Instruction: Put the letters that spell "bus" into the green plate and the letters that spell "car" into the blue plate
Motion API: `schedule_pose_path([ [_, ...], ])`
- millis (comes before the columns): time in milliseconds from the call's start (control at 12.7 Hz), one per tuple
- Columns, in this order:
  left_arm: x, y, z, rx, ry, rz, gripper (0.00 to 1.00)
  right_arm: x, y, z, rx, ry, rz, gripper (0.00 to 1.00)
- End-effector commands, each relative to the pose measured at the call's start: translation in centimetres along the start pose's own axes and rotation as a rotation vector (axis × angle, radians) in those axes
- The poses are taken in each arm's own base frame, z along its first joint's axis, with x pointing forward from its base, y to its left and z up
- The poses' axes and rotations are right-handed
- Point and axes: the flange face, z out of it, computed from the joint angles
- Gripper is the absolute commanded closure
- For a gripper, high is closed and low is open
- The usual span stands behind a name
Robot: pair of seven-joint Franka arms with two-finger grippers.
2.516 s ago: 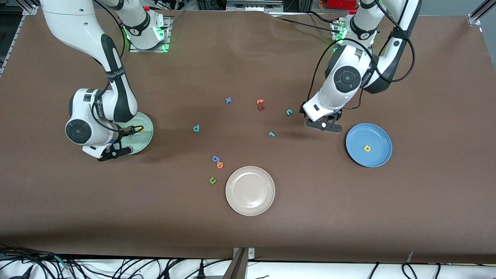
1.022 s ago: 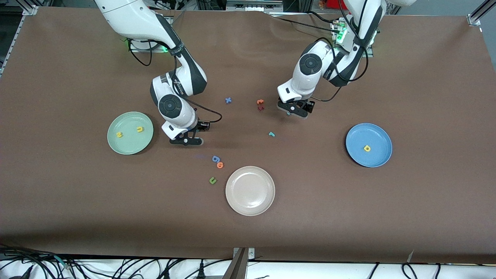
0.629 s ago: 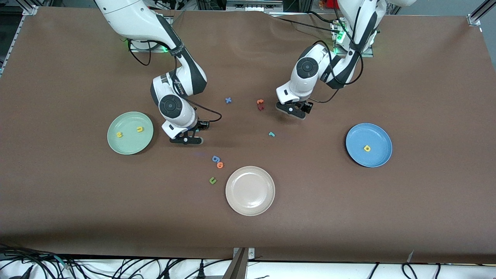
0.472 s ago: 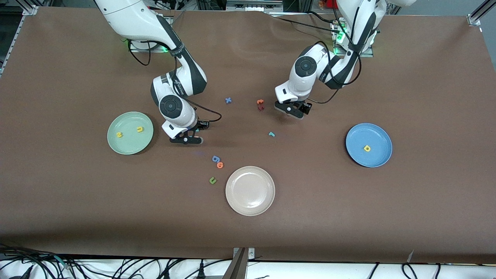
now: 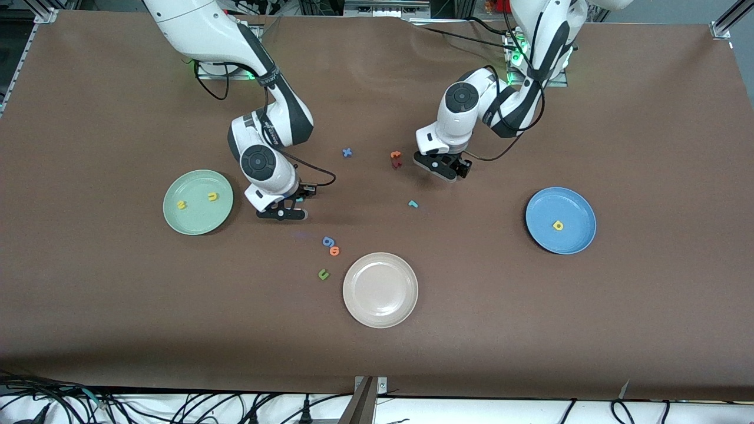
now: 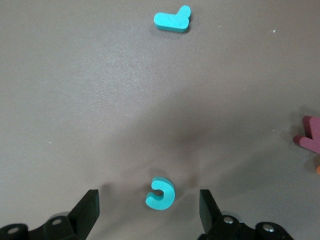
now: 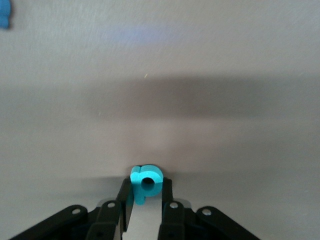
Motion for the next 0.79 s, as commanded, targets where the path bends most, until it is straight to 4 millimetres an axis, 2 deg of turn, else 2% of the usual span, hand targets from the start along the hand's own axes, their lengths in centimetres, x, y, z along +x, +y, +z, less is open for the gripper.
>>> schedule_pose_path([
  [0,0.3,0.9,0.5,0.01,0.012,0.043,0.14,1.1,2.3,-3.8,-0.049,-0.008,-0.056,0.95],
  [157,0.3,0.9,0.7,0.011,0.009,0.043,0.23,1.9,5.7,-5.2,-0.08,-0.06,-0.124,0.95],
  [393,0.2,0.9,0.9,0.01,0.01,0.043,0.3,3.2,13.1,-7.4,-0.098,-0.134,-0.22,0.95],
  [472,0.1,0.9,1.1,0.01,0.007,0.045,0.35,3.5,15.7,-7.6,-0.103,-0.165,-0.235,0.95],
  [629,0.1,0.9,1.3,0.009,0.009,0.044,0.44,3.6,20.2,-6.6,-0.103,-0.21,-0.271,0.95],
  [708,0.0,1.0,1.4,0.009,0.007,0.045,0.49,3.3,22.8,-4.9,-0.088,-0.234,-0.285,0.95],
])
